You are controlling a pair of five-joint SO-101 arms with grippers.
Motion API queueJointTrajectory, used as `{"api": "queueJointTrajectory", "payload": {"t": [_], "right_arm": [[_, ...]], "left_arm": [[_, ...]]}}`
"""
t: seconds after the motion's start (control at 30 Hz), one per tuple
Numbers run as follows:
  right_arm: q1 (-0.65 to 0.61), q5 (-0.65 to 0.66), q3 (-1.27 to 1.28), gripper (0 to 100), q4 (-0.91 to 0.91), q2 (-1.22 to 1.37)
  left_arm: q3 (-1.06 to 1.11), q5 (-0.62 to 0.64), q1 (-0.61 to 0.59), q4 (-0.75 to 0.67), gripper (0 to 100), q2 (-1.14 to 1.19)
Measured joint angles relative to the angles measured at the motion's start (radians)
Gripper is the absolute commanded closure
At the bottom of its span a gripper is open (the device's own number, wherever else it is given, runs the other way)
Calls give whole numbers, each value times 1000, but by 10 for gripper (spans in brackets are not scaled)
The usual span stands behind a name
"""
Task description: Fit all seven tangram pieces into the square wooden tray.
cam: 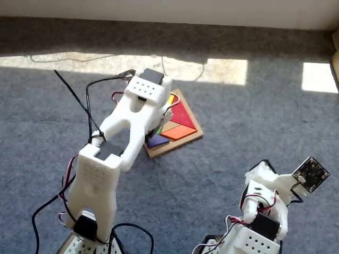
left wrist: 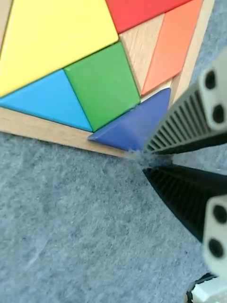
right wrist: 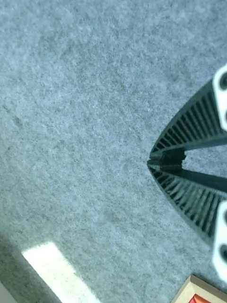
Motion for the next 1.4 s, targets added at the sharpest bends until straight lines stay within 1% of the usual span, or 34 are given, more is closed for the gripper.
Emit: {"api": "queueJointTrajectory", "payload": {"t": [0.2,0.37,0.63,0.87,1.2,1.4], "right_arm": [[0,0,0,988,0,0],[0,0,0,988,0,0],[0,0,0,988,0,0],[0,0,0,988,0,0],[0,0,0,988,0,0],[0,0,0,988,0,0]], "left_arm": [[5,0,31,-3,994,0],[18,0,29,-9,994,0],[77,0,37,-101,994,-6],[91,2,86,-121,994,-8],[74,2,103,-117,994,-6],[69,0,106,-9,994,-46]]}}
